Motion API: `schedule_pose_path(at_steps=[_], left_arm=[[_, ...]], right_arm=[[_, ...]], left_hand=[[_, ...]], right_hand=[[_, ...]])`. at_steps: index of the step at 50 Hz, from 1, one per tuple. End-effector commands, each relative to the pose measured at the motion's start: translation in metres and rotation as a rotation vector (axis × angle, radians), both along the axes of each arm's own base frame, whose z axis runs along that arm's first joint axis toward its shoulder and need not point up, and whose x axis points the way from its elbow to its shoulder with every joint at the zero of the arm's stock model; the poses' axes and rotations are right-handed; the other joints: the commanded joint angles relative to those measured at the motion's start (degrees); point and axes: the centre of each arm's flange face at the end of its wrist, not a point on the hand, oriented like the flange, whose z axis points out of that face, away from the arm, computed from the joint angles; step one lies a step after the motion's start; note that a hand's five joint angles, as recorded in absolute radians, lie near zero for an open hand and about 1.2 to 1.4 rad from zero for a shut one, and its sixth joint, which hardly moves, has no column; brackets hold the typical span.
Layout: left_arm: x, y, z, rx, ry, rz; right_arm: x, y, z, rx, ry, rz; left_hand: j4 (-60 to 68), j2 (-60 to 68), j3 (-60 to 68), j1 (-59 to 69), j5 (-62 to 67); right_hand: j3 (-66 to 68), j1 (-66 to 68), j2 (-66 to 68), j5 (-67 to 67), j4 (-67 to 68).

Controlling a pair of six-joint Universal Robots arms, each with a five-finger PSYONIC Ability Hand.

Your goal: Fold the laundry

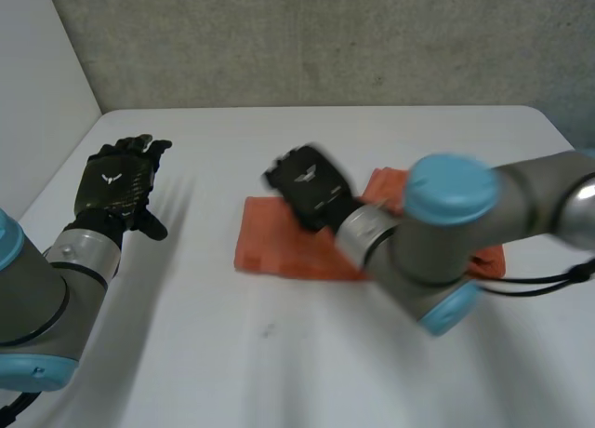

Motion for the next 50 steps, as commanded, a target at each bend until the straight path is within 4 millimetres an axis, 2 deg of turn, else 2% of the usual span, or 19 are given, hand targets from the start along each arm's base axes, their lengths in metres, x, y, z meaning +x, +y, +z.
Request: schedule_pose_path(at_steps=[1,3,7,8,9,10,11,12,14,15,16,17,18,19,23,27,30,41,50], left_arm=[[-0.001,0.000,0.000,0.001,0.000,-0.004],[0.000,0.001,-0.001,0.002,-0.001,-0.004],[-0.001,0.001,-0.001,0.002,-0.001,-0.007],[-0.002,0.002,-0.001,0.002,-0.001,-0.010],[-0.002,0.002,-0.001,0.002,-0.001,-0.010],[-0.003,0.003,-0.001,0.003,-0.001,-0.013],[-0.003,0.003,-0.001,0.003,-0.001,-0.013],[-0.003,0.003,-0.001,0.003,-0.001,-0.014],[-0.004,0.004,-0.001,0.003,-0.001,-0.017],[-0.004,0.004,-0.001,0.003,-0.001,-0.017],[-0.005,0.004,-0.001,0.003,-0.001,-0.019],[-0.005,0.004,-0.001,0.003,-0.001,-0.019],[-0.005,0.005,-0.001,0.005,-0.001,-0.020],[-0.006,0.005,-0.001,0.003,-0.001,-0.025],[-0.008,0.006,-0.002,0.005,-0.001,-0.030],[-0.009,0.007,-0.003,0.009,-0.003,-0.033],[-0.009,0.008,-0.003,0.011,-0.003,-0.033],[-0.009,0.008,-0.005,0.016,-0.006,-0.033],[-0.008,0.009,-0.006,0.018,-0.007,-0.031]], right_arm=[[0.034,0.032,-0.060,0.093,0.087,0.098],[0.036,0.036,-0.071,0.119,0.120,0.096],[0.034,0.033,-0.064,0.111,0.113,0.061],[0.032,0.028,-0.052,0.093,0.098,0.021],[0.032,0.028,-0.052,0.093,0.098,0.021],[0.028,0.024,-0.035,0.066,0.076,-0.033],[0.023,0.020,-0.016,0.041,0.047,-0.101],[0.023,0.020,-0.016,0.041,0.047,-0.101],[-0.004,-0.004,0.012,0.045,-0.021,-0.302],[-0.005,-0.004,0.012,0.045,-0.021,-0.303],[-0.024,-0.023,0.019,0.067,-0.064,-0.408],[-0.025,-0.023,0.020,0.068,-0.065,-0.409],[-0.041,-0.040,0.023,0.097,-0.102,-0.483],[-0.052,-0.050,0.021,0.134,-0.125,-0.517],[-0.060,-0.054,0.009,0.214,-0.132,-0.520],[-0.072,-0.064,-0.020,0.340,-0.100,-0.559],[-0.078,-0.073,-0.030,0.395,-0.118,-0.587],[-0.073,-0.081,-0.060,0.504,-0.162,-0.573],[-0.069,-0.089,-0.074,0.513,-0.176,-0.585]], left_hand=[[0.3,0.6,0.5,-0.3,-1.8],[0.3,0.6,0.5,-0.3,-1.8],[0.3,0.6,0.5,-0.3,-1.8],[0.3,0.6,0.5,-0.3,-1.8],[0.3,0.6,0.5,-0.3,-1.8],[0.3,0.6,0.5,-0.3,-1.8],[0.3,0.6,0.5,-0.3,-1.8],[0.3,0.6,0.5,-0.3,-1.8],[0.3,0.6,0.5,-0.3,-1.8],[0.3,0.6,0.5,-0.3,-1.8],[0.3,0.6,0.5,-0.3,-1.8],[0.3,0.6,0.5,-0.3,-1.8],[0.3,0.6,0.5,-0.3,-1.8],[0.3,0.6,0.5,-0.3,-1.8],[0.3,0.6,0.5,-0.3,-1.8],[0.3,0.6,0.5,-0.3,-1.8],[0.3,0.6,0.5,-0.3,-1.8],[0.3,0.6,0.5,-0.3,-1.8],[0.3,0.6,0.5,-0.3,-1.8]], right_hand=[[11.9,22.8,12.3,13.0,11.6],[11.9,22.8,12.3,13.0,11.6],[4.8,15.6,5.1,5.8,4.4],[-22.2,-11.4,-21.9,-21.1,-22.6],[-22.5,-11.7,-22.1,-21.4,-22.8],[-41.1,-30.3,-40.8,-40.1,-41.5],[-42.0,-31.2,-41.6,-40.9,-42.3],[-42.0,-31.2,-41.6,-40.9,-42.4],[-41.0,-30.2,-40.6,-39.9,-41.4],[-41.0,-30.2,-40.6,-39.9,-41.3],[-39.3,-28.5,-39.0,-38.3,-39.7],[-39.3,-28.5,-39.0,-38.2,-39.7],[-38.8,-28.0,-38.5,-37.7,-39.2],[-38.5,-27.6,-38.1,-37.4,-38.8],[-36.0,-25.1,-35.6,-34.9,-36.3],[-34.8,-23.9,-34.4,-33.7,-35.1],[-32.4,-21.6,-32.1,-31.4,-32.8],[-26.0,-15.2,-25.7,-25.0,-26.4],[-23.3,-12.5,-23.0,-22.3,-23.7]])
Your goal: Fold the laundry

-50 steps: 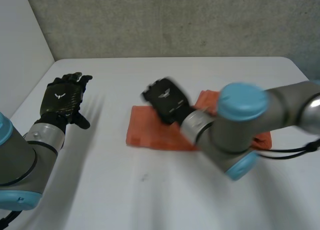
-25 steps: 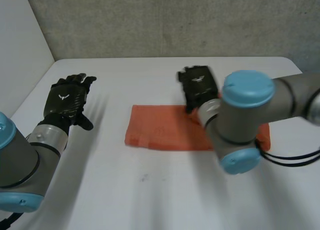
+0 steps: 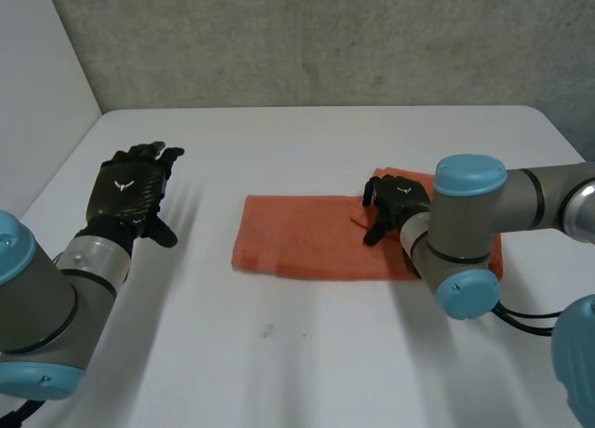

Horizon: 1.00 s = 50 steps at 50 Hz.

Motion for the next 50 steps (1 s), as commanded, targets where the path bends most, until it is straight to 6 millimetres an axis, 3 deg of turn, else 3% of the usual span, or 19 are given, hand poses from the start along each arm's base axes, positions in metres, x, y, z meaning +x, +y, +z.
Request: schedule_pose_path(at_steps=[1,22,25,27,28,29,37,44,46,47,49,50], left_arm=[[0.000,0.000,0.000,-0.002,0.000,0.001],[0.000,0.000,0.000,0.000,0.000,-0.001],[0.000,0.000,0.000,0.000,0.000,-0.001],[0.000,0.000,0.000,-0.002,0.000,-0.001],[0.000,0.000,0.000,0.000,0.000,-0.001],[0.000,0.000,0.000,0.000,0.000,-0.001],[0.000,0.000,0.000,0.000,0.000,-0.001],[0.001,0.000,0.001,-0.005,0.001,0.002],[0.001,0.000,0.001,-0.003,0.001,0.006],[0.002,-0.001,0.001,-0.005,0.001,0.007],[0.002,-0.001,0.001,-0.005,0.001,0.007],[0.002,-0.001,0.001,-0.003,0.001,0.009]], right_arm=[[0.004,-0.007,-0.009,-0.004,-0.006,-0.008],[0.008,-0.022,-0.009,-0.043,-0.023,-0.027],[0.008,-0.024,-0.013,-0.041,-0.016,-0.037],[0.008,-0.026,-0.015,-0.042,-0.010,-0.040],[0.008,-0.026,-0.015,-0.042,-0.010,-0.040],[0.008,-0.026,-0.014,-0.044,-0.009,-0.041],[0.012,-0.032,0.008,-0.089,-0.022,-0.036],[0.029,-0.017,0.042,-0.150,-0.065,0.021],[0.056,0.011,0.051,-0.161,-0.093,0.108],[0.056,0.011,0.051,-0.161,-0.093,0.109],[0.081,0.042,0.054,-0.157,-0.123,0.204],[0.081,0.042,0.054,-0.157,-0.123,0.204]], left_hand=[[0.3,0.6,0.5,-0.3,-1.8],[0.3,0.6,0.5,-0.3,-1.8],[0.3,0.6,0.5,-0.3,-1.8],[0.3,0.6,0.5,-0.3,-1.8],[0.3,0.6,0.5,-0.3,-1.8],[0.3,0.6,0.5,-0.3,-1.8],[0.3,0.6,0.5,-0.3,-1.8],[0.3,0.6,0.5,-0.3,-1.8],[0.3,0.6,0.5,-0.3,-1.8],[0.3,0.6,0.5,-0.3,-1.8],[0.3,0.6,0.5,-0.3,-1.8],[0.3,0.6,0.5,-0.3,-1.8]], right_hand=[[8.6,14.3,8.9,9.9,8.6],[13.0,18.7,13.2,14.3,13.0],[17.0,22.7,17.3,18.3,17.0],[29.5,35.2,29.8,30.8,29.5],[29.6,35.3,29.9,30.9,29.6],[41.1,46.8,41.4,42.4,41.1],[43.0,48.7,43.3,44.3,43.0],[43.0,48.7,43.3,44.3,43.0],[43.0,48.7,43.3,44.3,43.0],[43.0,48.7,43.3,44.3,43.0],[43.0,48.7,43.3,44.3,43.0],[43.0,48.7,43.3,44.3,43.0]])
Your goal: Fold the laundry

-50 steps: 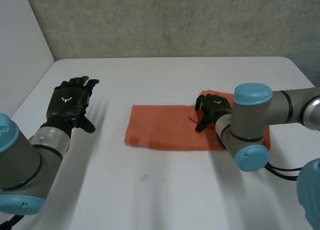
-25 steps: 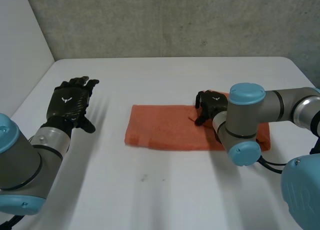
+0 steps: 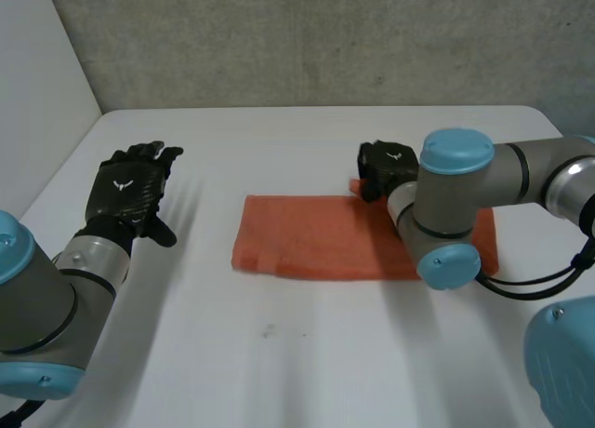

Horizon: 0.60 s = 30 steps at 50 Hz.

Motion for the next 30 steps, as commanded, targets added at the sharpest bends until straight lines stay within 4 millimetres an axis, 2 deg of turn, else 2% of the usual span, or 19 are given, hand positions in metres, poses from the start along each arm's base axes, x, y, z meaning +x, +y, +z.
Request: schedule_pose_path(at_steps=[1,2,4,5,7,8,10,14,17,18,19,20,21,24,26,27,29,30], left_arm=[[0.001,-0.001,0.000,-0.002,0.000,0.005],[0.001,-0.001,0.000,-0.002,0.000,0.005],[0.002,-0.001,0.000,0.000,0.000,0.008],[0.002,-0.001,0.000,0.000,0.000,0.008],[0.002,0.000,0.000,0.001,0.000,0.008],[0.002,0.000,0.000,0.001,0.000,0.008],[0.002,0.001,0.000,0.001,0.000,0.005],[0.001,0.002,-0.001,0.004,-0.001,0.001],[0.000,0.004,-0.001,0.007,-0.002,-0.006],[-0.001,0.004,-0.001,0.006,-0.002,-0.009],[-0.001,0.004,-0.001,0.006,-0.002,-0.009],[-0.003,0.005,-0.001,0.004,-0.003,-0.018],[-0.003,0.005,-0.001,0.004,-0.003,-0.018],[-0.012,0.009,0.002,-0.007,-0.001,-0.047],[-0.022,0.012,0.007,-0.029,0.005,-0.082],[-0.022,0.012,0.007,-0.030,0.005,-0.082],[-0.029,0.013,0.010,-0.042,0.008,-0.101],[-0.035,0.014,0.013,-0.051,0.010,-0.119]], right_arm=[[0.060,0.070,0.016,-0.012,-0.059,0.222],[0.060,0.070,0.016,-0.012,-0.059,0.222],[0.072,0.094,0.006,0.017,-0.050,0.291],[0.072,0.094,0.006,0.017,-0.050,0.291],[0.082,0.115,-0.006,0.035,-0.035,0.352],[0.082,0.116,-0.006,0.035,-0.035,0.352],[0.090,0.128,-0.018,0.044,-0.030,0.395],[0.091,0.131,-0.022,0.047,-0.023,0.403],[0.088,0.132,-0.017,0.051,-0.020,0.400],[0.085,0.131,-0.010,0.049,-0.022,0.390],[0.085,0.131,-0.010,0.049,-0.022,0.389],[0.081,0.132,0.002,0.038,-0.026,0.379],[0.076,0.135,0.016,0.026,-0.026,0.376],[0.069,0.138,0.027,0.016,-0.019,0.367],[0.039,0.121,0.038,0.002,0.014,0.283],[0.038,0.121,0.038,0.002,0.014,0.283],[0.001,0.107,0.044,-0.007,0.077,0.186],[0.001,0.107,0.044,-0.007,0.077,0.186]], left_hand=[[0.3,0.6,0.5,-0.4,-1.8],[0.3,0.6,0.5,-0.4,-1.8],[0.3,0.6,0.5,-0.4,-1.8],[0.3,0.6,0.5,-0.4,-1.8],[0.3,0.6,0.5,-0.4,-1.8],[0.3,0.6,0.5,-0.4,-1.8],[0.3,0.6,0.5,-0.4,-1.8],[0.3,0.6,0.5,-0.4,-1.8],[0.3,0.6,0.5,-0.4,-1.8],[0.3,0.6,0.5,-0.4,-1.8],[0.3,0.6,0.5,-0.4,-1.8],[0.3,0.6,0.5,-0.4,-1.8],[0.3,0.6,0.5,-0.4,-1.8],[0.3,0.6,0.5,-0.4,-1.8],[0.3,0.6,0.5,-0.4,-1.8],[0.3,0.6,0.5,-0.4,-1.8],[0.3,0.6,0.5,-0.4,-1.8],[0.3,0.6,0.5,-0.4,-1.8]], right_hand=[[12.2,24.6,12.2,13.5,11.7],[12.2,24.6,12.2,13.5,11.7],[12.2,24.6,12.2,13.5,11.7],[12.2,24.6,12.2,13.5,11.7],[12.2,24.6,12.2,13.5,11.7],[12.2,24.6,12.2,13.5,11.7],[12.2,24.6,12.2,13.5,11.7],[12.2,24.6,12.2,13.5,11.7],[11.1,23.5,11.1,12.4,10.6],[-9.3,3.2,-9.2,-7.9,-9.7],[-9.5,3.0,-9.4,-8.1,-9.9],[-32.6,-20.2,-32.6,-31.2,-33.0],[-46.7,-34.2,-46.6,-45.3,-47.1],[-48.0,-35.5,-47.9,-46.6,-48.4],[-48.8,-36.4,-48.8,-47.5,-49.2],[-48.8,-36.4,-48.8,-47.5,-49.3],[-48.2,-35.7,-48.1,-46.8,-48.6],[-48.1,-35.7,-48.1,-46.8,-48.6]])
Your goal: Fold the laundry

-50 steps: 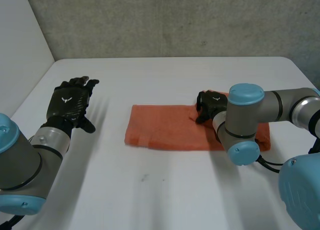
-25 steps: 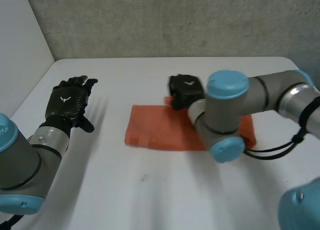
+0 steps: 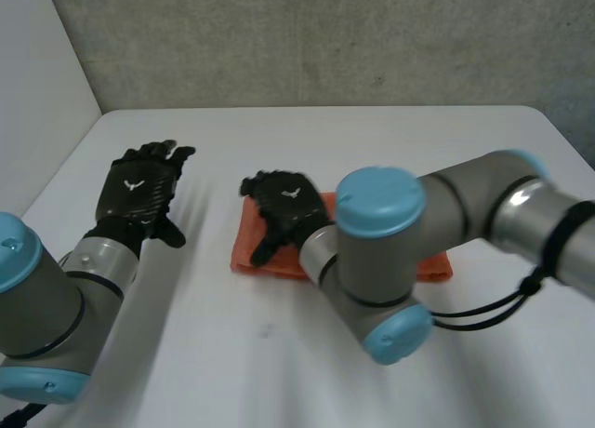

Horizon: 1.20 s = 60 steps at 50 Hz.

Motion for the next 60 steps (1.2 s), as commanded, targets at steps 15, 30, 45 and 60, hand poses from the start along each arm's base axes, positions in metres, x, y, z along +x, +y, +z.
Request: schedule_pose_path(at_steps=[15,30,45,60], left_arm=[[-0.079,-0.011,-0.028,0.027,-0.023,-0.188],[-0.083,-0.018,-0.058,0.106,-0.061,-0.187],[-0.059,0.010,-0.021,0.047,-0.147,-0.160],[-0.018,0.007,-0.008,0.053,-0.138,-0.056]], right_arm=[[-0.168,-0.045,-0.039,-0.136,0.375,-0.322],[-0.178,-0.061,-0.055,-0.167,0.391,-0.354],[-0.098,-0.068,-0.001,-0.532,0.351,-0.207],[0.015,0.055,-0.061,-0.360,0.239,0.399]], left_hand=[[1.5,1.8,1.7,0.9,-0.5],[1.7,2.0,1.9,1.0,-0.4],[1.0,1.3,1.2,0.4,-1.0],[0.7,0.9,0.8,0.0,-1.4]], right_hand=[[1.1,7.4,2.2,-0.7,1.0],[46.1,52.5,47.2,44.3,46.1],[46.1,52.5,47.2,44.3,46.1],[46.1,52.5,47.2,44.3,46.1]])
